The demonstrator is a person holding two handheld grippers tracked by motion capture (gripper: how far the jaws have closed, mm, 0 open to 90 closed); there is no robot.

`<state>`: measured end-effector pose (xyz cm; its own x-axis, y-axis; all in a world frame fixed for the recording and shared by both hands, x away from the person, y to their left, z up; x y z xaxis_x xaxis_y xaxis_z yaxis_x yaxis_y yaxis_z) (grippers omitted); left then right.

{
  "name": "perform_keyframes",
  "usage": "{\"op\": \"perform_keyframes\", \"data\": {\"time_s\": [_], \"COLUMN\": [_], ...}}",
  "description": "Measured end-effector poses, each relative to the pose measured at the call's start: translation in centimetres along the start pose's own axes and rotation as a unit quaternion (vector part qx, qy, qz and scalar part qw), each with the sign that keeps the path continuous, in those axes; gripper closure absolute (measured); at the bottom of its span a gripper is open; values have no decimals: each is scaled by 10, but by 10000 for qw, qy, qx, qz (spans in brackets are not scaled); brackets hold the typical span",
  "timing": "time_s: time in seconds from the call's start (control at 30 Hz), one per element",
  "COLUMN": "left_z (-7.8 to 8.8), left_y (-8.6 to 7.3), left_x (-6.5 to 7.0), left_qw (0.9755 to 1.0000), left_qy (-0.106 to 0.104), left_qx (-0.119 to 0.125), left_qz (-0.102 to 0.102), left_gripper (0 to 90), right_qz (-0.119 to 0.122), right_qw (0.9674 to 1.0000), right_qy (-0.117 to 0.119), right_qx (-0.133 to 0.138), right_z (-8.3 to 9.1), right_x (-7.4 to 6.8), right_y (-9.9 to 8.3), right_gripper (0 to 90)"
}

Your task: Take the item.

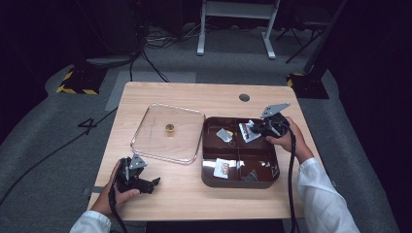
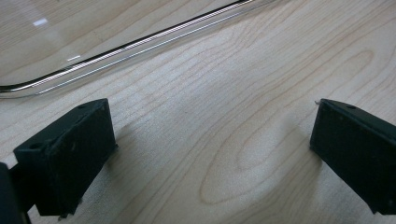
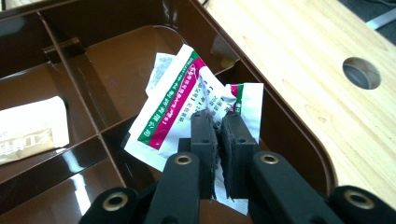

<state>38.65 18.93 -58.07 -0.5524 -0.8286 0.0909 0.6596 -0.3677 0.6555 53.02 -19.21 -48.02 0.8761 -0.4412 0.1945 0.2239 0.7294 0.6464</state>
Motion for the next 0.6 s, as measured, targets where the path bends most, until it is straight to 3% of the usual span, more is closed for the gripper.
{"op": "perform_keyframes", "data": {"time_s": [0.4, 0.6], "left_z": [0, 0], "left_y": [0, 0], "left_x": [0, 0], "left_qw": [10000, 10000], "left_qy": [2, 2], "left_qx": [1, 2], "left_qz": [-1, 0], "left_gripper": [1, 1], "right_qz": [34, 16], "right_qw": [9996, 9995], "right_qy": [-96, -177], "right_qx": [262, 267], "right_z": [26, 38], "right_x": [0, 4], "right_y": [3, -1], "right_gripper": [849, 850]}}
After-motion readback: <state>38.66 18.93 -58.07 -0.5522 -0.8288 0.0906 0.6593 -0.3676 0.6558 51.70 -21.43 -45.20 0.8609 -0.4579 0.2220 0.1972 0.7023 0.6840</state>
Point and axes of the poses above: each handheld gripper's, and its own axes: z roughly backward along the jaws, y roughly out of its top, x roughly to its right, the point moved 10 cm from there along -z, roughly forward along the jaws, and after that the axes turned 7 degrees about z, right-handed, at the moved point
